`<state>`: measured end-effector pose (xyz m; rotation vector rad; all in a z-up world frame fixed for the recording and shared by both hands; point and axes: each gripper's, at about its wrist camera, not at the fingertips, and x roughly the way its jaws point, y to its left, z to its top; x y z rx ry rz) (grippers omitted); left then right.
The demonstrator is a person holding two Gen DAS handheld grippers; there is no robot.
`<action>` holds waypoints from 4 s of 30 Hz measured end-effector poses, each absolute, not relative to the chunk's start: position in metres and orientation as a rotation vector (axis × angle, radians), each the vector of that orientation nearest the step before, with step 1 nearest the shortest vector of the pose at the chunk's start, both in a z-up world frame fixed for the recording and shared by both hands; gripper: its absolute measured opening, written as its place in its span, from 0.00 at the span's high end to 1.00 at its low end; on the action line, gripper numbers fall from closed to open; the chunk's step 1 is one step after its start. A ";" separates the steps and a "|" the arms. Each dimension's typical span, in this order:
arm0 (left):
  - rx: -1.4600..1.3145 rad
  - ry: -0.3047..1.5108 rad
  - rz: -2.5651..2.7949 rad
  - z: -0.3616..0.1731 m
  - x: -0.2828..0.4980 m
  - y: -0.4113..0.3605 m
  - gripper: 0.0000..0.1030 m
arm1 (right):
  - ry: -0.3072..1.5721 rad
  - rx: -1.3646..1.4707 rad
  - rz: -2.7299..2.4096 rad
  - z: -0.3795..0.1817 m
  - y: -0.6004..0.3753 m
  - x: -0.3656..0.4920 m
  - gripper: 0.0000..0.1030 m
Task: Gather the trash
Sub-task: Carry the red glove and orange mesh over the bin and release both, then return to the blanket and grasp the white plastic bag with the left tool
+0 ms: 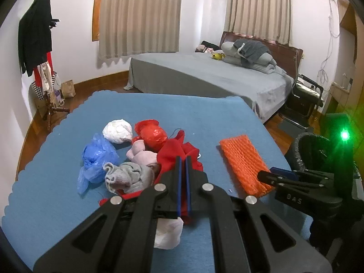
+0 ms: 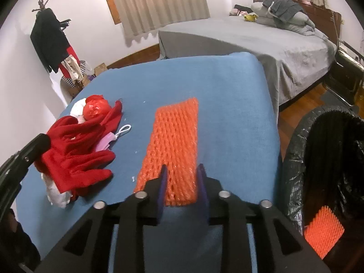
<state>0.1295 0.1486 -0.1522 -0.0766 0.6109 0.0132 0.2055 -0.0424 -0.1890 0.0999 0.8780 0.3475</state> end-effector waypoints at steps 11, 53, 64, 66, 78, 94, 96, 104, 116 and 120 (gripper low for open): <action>-0.081 0.596 -0.004 -0.143 0.129 0.141 0.98 | 0.876 0.124 0.389 -0.180 -0.047 0.209 0.90; -0.058 0.536 -0.579 -0.105 0.149 -0.096 0.95 | 0.704 0.227 -0.073 -0.114 -0.297 0.107 0.89; -0.048 0.576 -0.557 -0.120 0.159 -0.101 0.66 | 0.736 0.244 -0.121 -0.134 -0.316 0.096 0.67; -0.048 0.568 -0.526 -0.118 0.157 -0.088 0.60 | 0.730 0.240 -0.116 -0.132 -0.311 0.096 0.59; -0.023 0.536 -0.220 -0.111 0.130 0.030 0.39 | 0.638 0.195 0.047 -0.110 -0.225 0.114 0.10; -0.066 0.628 0.126 -0.138 0.088 0.180 0.37 | 0.614 0.080 0.264 -0.134 -0.090 0.127 0.06; -0.073 0.640 0.140 -0.145 0.086 0.185 0.37 | 0.616 0.069 0.273 -0.137 -0.082 0.127 0.06; -0.126 0.699 0.161 -0.169 0.090 0.205 0.37 | 0.644 0.039 0.286 -0.151 -0.066 0.127 0.06; -0.170 0.765 0.098 -0.192 0.107 0.201 0.52 | 0.693 0.012 0.291 -0.164 -0.060 0.131 0.06; -0.181 0.761 0.071 -0.193 0.108 0.197 0.65 | 0.703 0.009 0.291 -0.167 -0.059 0.131 0.06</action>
